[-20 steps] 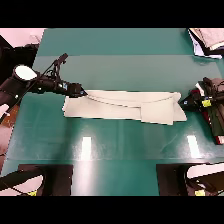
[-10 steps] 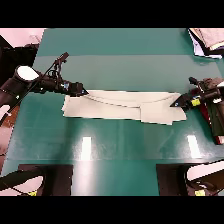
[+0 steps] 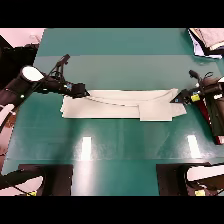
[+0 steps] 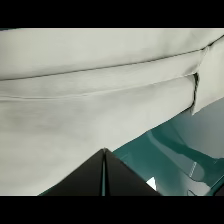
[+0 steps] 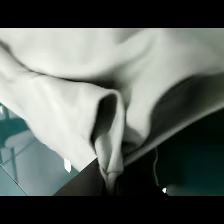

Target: Fold the shirts.

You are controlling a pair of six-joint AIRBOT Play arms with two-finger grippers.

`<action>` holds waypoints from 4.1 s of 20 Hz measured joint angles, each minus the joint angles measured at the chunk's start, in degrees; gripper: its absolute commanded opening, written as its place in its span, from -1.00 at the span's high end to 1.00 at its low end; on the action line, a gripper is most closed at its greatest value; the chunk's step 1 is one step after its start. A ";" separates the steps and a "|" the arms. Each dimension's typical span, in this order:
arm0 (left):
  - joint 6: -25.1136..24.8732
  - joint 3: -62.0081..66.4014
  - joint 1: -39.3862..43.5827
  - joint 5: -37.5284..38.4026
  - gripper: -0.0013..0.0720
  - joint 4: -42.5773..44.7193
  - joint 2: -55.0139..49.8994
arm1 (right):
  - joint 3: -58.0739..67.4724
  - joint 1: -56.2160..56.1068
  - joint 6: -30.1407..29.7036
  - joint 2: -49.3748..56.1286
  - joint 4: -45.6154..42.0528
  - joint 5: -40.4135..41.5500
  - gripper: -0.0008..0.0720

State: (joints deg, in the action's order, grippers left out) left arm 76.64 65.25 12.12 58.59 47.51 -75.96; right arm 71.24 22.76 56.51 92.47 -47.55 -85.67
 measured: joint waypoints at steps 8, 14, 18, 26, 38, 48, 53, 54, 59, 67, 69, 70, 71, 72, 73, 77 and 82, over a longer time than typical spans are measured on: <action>1.66 13.07 12.20 -3.19 0.91 1.95 -16.70 | 13.66 -11.39 12.02 -10.51 3.87 -0.17 0.95; 3.80 24.44 15.89 -3.89 0.91 1.60 -28.65 | 25.94 -24.22 18.03 -11.76 4.04 -1.11 0.94; 4.33 26.71 16.33 -5.16 0.91 1.38 -31.34 | 32.02 -31.01 20.44 -9.22 3.87 -1.03 0.94; 4.42 27.85 13.55 -1.73 0.91 2.32 -30.71 | 42.56 -38.66 21.90 -0.83 3.87 -1.49 0.94; 3.85 28.09 -11.93 13.40 0.91 19.15 -5.07 | 42.12 -47.91 21.09 5.46 3.87 4.98 0.94; 2.58 28.09 -19.74 21.99 0.91 20.00 3.89 | 47.84 -65.35 15.04 21.86 4.59 26.10 -0.76; 2.47 28.09 -20.04 23.39 0.91 19.67 4.26 | 43.21 -66.84 14.25 19.58 3.48 35.43 -0.61; 2.45 28.09 -20.06 23.65 0.91 19.58 4.28 | 41.55 -65.64 14.16 17.86 2.97 34.53 -0.61; 2.40 28.09 -20.15 24.02 0.91 19.56 4.31 | 27.93 -53.90 14.86 8.26 -1.79 25.11 -0.61; 2.40 27.96 -20.15 23.65 0.91 19.39 4.11 | 9.09 -36.28 18.75 5.42 4.09 20.04 -0.63; 2.40 27.69 -20.15 23.50 0.91 19.37 4.11 | 9.14 -35.93 18.82 8.09 7.61 19.32 -0.63; 2.38 27.45 -20.15 23.45 0.91 19.34 4.11 | 9.88 -36.37 18.82 9.70 8.83 18.95 -0.63; 2.40 27.15 -20.15 23.45 0.91 19.32 4.11 | 11.06 -37.09 18.84 11.52 10.12 18.60 -0.63; 2.40 26.77 -20.15 23.45 0.91 19.32 4.11 | 12.48 -37.94 18.82 13.22 11.52 18.45 -0.63; 2.38 26.36 -20.15 23.41 0.91 19.32 4.11 | 14.12 -38.99 18.84 15.15 12.94 18.36 -0.63; 2.36 25.40 -20.15 23.47 0.91 19.32 4.09 | 20.39 -43.56 18.84 21.73 18.78 17.99 0.12; 1.22 25.09 -20.15 23.52 0.91 19.32 4.09 | 25.99 -47.47 15.02 24.81 21.24 19.19 0.94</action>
State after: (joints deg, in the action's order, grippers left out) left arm 77.87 90.35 -8.03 82.11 66.83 -71.88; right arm 97.23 -24.71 71.53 117.27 -26.30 -66.48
